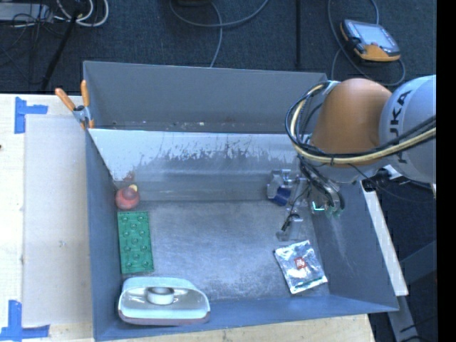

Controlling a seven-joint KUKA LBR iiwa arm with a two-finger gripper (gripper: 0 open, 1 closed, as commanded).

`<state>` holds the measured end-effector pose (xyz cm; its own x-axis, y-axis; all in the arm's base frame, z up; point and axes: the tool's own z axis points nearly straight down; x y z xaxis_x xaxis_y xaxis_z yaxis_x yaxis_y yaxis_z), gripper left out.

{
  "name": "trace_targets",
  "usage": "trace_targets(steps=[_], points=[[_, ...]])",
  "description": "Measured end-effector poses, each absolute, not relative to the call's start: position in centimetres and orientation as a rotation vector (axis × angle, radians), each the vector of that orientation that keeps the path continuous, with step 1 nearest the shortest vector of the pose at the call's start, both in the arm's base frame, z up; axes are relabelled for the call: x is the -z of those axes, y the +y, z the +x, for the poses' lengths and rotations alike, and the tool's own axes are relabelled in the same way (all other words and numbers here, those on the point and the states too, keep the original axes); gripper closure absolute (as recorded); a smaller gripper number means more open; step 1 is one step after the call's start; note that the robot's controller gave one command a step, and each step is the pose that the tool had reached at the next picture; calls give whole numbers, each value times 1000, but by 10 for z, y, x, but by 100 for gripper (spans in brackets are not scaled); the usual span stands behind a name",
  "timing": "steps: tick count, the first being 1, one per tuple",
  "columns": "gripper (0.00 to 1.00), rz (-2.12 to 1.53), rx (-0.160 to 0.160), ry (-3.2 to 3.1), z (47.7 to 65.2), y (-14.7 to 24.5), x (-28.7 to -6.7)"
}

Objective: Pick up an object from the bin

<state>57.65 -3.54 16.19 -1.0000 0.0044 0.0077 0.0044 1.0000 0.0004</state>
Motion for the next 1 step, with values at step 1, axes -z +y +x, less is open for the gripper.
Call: trace_targets(steps=[1], points=[[0, 431, 1, -3105, 499, -80, -101]])
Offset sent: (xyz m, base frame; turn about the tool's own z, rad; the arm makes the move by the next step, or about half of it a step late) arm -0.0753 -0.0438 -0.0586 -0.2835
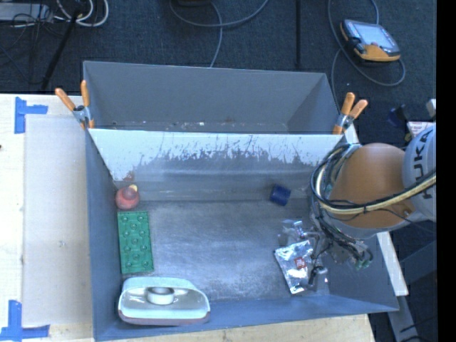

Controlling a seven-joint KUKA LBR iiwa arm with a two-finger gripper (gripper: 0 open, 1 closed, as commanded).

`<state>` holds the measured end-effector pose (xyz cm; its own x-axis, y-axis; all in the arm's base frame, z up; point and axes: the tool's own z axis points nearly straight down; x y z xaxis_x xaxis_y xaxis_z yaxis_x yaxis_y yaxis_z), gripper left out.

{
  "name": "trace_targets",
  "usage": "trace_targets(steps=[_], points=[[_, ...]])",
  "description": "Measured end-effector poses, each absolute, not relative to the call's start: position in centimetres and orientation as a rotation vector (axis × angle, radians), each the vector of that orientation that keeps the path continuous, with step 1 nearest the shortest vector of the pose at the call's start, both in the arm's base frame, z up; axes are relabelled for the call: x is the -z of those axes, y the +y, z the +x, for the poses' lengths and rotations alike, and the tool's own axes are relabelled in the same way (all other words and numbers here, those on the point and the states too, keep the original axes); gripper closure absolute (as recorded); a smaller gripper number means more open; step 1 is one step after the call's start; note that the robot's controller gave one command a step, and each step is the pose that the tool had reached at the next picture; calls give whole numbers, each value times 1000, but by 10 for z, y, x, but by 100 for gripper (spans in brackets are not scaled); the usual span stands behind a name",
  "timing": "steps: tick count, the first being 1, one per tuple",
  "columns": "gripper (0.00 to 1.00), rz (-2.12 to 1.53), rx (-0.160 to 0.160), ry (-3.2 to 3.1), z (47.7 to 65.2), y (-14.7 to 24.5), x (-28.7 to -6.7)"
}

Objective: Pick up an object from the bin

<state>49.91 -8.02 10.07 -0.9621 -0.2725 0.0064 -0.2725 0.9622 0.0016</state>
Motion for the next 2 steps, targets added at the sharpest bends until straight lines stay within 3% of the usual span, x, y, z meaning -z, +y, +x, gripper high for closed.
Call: trace_targets(steps=[1, 2], points=[[0, 627, -3, -3091, 481, -84, -71], [100, 630, 1, -3080, 479, -83, -70]])
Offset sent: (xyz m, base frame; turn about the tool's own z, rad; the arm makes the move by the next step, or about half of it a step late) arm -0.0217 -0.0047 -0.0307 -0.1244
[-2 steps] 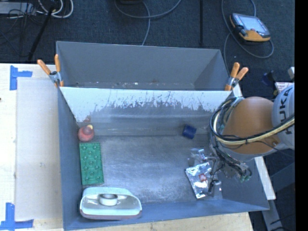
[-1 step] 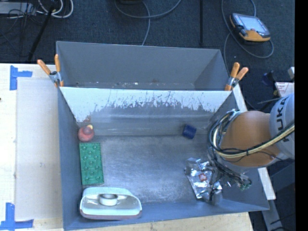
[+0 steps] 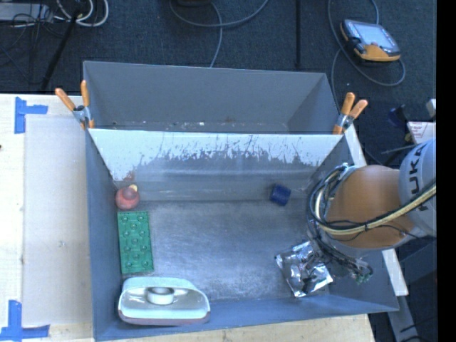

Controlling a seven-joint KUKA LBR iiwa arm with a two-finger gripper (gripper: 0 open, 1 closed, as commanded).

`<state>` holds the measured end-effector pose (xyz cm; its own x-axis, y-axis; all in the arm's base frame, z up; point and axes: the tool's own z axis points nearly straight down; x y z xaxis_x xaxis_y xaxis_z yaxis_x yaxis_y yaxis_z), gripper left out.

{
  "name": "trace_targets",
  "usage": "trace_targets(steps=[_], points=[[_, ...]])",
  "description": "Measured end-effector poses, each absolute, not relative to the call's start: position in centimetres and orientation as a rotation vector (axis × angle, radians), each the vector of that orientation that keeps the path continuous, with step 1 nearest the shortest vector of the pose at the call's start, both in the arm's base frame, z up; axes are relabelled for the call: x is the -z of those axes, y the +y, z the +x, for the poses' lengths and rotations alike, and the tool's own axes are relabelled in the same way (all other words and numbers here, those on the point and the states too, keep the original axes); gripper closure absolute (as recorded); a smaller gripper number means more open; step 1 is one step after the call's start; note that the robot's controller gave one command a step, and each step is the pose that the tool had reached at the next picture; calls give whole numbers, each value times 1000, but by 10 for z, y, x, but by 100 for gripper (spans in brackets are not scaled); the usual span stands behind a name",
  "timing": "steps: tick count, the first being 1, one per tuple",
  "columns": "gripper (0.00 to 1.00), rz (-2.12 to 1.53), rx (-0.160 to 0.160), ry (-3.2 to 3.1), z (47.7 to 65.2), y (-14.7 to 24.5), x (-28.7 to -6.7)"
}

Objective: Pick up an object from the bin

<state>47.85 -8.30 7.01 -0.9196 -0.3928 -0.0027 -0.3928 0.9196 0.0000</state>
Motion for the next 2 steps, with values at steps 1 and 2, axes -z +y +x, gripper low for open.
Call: trace_targets(steps=[1, 2], points=[[100, -621, 3, 3072, 482, -75, -187], [0, -619, -1, 3080, 481, -75, -183]])
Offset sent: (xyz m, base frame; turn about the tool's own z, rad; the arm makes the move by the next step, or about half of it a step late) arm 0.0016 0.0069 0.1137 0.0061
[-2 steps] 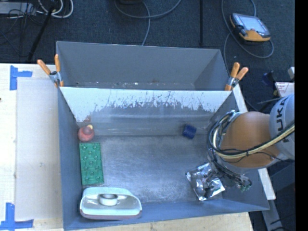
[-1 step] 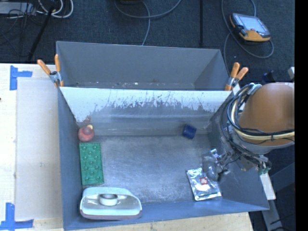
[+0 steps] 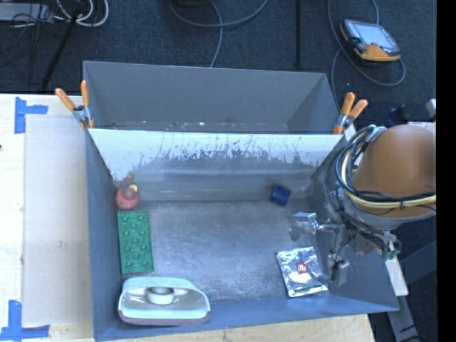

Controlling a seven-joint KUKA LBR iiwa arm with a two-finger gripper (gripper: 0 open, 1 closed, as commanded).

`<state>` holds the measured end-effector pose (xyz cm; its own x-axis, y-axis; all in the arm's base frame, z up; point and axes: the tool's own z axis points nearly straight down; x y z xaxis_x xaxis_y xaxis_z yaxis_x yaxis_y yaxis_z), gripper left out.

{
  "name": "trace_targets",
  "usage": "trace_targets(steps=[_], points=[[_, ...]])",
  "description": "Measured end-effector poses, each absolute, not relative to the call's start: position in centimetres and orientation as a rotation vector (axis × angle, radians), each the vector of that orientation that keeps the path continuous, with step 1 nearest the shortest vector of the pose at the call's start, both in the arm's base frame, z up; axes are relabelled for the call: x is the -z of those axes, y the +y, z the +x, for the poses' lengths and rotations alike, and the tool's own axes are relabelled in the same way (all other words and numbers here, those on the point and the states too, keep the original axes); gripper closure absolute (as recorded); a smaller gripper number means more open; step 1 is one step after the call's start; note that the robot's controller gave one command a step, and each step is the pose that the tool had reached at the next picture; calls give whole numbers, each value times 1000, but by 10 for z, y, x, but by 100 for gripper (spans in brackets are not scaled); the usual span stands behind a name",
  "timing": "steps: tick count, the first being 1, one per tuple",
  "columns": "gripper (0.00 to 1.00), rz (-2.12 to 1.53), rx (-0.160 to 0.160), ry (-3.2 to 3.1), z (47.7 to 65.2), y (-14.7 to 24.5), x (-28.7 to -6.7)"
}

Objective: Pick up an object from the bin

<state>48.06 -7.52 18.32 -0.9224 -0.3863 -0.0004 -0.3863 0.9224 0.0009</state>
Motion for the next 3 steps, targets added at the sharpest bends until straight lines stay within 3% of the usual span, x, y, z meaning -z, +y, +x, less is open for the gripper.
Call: trace_targets(steps=[1, 2, 3], points=[[0, -757, -6, 3055, 493, -72, -65], [0, -1138, -15, 2927, 482, -146, -76], [0, -742, 3, 3044, 481, -116, -71]])
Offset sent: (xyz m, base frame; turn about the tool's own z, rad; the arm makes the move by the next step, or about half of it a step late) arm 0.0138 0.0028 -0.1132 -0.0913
